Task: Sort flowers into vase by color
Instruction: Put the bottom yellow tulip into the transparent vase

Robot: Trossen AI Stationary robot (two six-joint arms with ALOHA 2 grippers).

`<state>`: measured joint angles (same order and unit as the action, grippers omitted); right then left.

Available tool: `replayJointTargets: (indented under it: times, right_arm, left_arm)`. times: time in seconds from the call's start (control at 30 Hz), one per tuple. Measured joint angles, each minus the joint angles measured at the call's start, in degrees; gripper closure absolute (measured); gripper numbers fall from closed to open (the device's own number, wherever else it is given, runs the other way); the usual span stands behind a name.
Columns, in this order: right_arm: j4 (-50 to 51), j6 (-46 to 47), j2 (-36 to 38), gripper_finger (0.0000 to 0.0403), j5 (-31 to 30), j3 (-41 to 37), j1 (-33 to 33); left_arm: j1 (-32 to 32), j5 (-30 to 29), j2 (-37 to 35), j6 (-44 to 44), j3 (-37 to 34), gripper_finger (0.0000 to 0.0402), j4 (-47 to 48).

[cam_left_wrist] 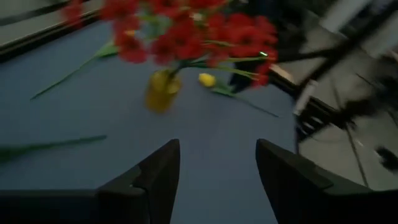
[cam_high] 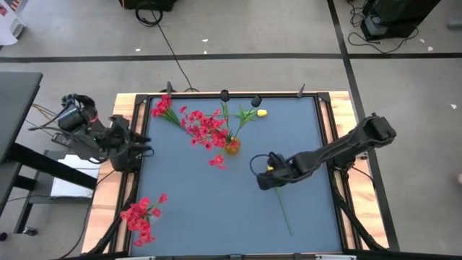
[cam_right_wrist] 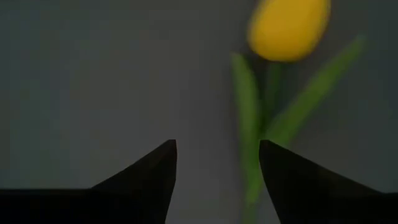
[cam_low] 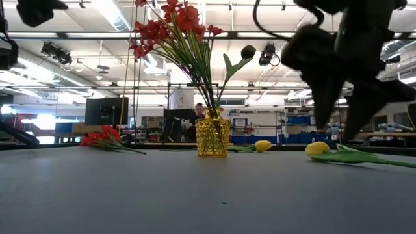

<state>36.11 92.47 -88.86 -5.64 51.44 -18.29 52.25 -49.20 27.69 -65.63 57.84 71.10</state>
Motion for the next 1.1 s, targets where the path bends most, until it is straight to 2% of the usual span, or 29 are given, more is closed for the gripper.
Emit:
replayJointTargets:
  times: [0.27, 0.33, 0.43, 0.57, 0.6, 0.7, 0.87, 1.1]
  right_arm:
    - [4.7, -3.37, -7.72, 0.0177, 3.22, 0.32, 0.87]
    - [4.78, -5.51, -8.82, 0.0192, 4.03, 0.39, 1.26]
    - [5.05, -6.65, -9.25, 0.0249, 4.0, 0.32, 1.39]
    - [3.75, -7.26, -7.19, 0.0369, 3.27, 0.01, 1.38]
    - [2.94, -7.42, -6.19, 0.0383, 2.97, -0.13, 1.27]
    - [-0.06, -6.27, -2.06, 0.0384, 2.38, -0.15, 0.63]
    - [-14.16, -13.76, 4.16, 0.0394, 0.05, -0.11, -2.02]
    - [-45.41, -35.96, 5.75, 0.0395, -1.36, -0.04, -4.25]
  left_arm:
    - [-5.15, 2.73, 3.39, -4.53, -0.07, 0.0199, 5.76]
    - [-5.94, 2.96, 3.84, -5.28, -0.08, 0.0202, 5.56]
    - [-6.83, 3.84, 3.82, -6.35, -0.07, 0.0209, 4.97]
    - [-7.53, 5.35, 3.82, -7.08, -0.09, 0.0224, 3.99]
    - [-7.63, 5.66, 3.82, -6.9, -0.09, 0.0228, 3.22]
    - [-7.8, 6.71, 3.82, -4.99, -0.09, 0.0237, 0.58]
    - [-7.8, 6.95, 3.84, 2.09, -0.09, 0.024, -5.28]
    - [-7.8, 6.87, 4.62, 12.08, -0.09, 0.0222, -16.17]
